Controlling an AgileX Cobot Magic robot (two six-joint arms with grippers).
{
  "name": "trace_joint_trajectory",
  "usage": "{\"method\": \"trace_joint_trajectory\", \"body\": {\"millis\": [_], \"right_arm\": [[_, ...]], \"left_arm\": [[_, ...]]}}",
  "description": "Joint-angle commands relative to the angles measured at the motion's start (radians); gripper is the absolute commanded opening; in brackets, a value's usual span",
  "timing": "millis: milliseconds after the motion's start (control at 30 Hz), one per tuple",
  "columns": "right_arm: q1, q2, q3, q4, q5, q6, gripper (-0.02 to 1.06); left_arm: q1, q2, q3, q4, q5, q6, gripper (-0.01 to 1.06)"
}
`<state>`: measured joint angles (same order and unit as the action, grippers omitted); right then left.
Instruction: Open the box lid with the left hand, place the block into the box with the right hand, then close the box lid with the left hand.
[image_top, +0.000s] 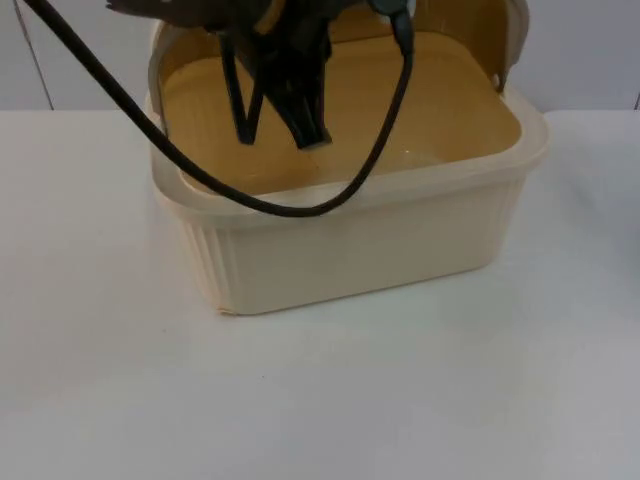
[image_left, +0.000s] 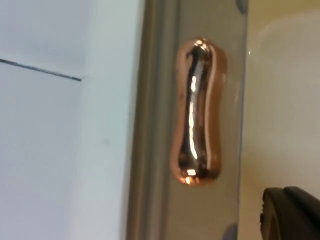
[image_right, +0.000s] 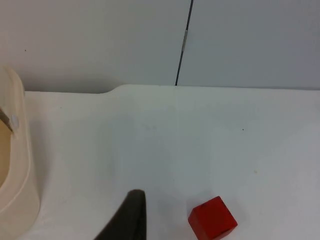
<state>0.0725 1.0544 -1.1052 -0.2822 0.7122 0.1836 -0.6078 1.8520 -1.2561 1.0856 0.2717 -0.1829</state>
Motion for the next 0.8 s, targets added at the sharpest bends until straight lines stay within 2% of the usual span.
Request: {"method": "trace_joint_trajectory", "body": {"millis": [0, 367, 633, 767], "right_arm": [[0.001, -0.001, -0.008, -0.005, -0.006, 0.004, 1.05], [0.001, -0.001, -0.008, -0.002, -0.006, 0.004, 1.05], [0.001, -0.001, -0.008, -0.002, -0.002, 0.004, 1.05], [0.001, -0.001, -0.008, -0.002, -0.002, 0.004, 1.05]], "left_arm": [[0.005, -0.008, -0.006, -0.023, -0.005, 0.003, 0.0], [0.016, -0.008, -0.012, -0.023, 0.008, -0.001, 0.0], [0.016, -0.008, -0.069, -0.033, 0.04, -0.008, 0.0], [0.016, -0.02, -0.074, -0.12, 0.053, 0.001, 0.0]]}}
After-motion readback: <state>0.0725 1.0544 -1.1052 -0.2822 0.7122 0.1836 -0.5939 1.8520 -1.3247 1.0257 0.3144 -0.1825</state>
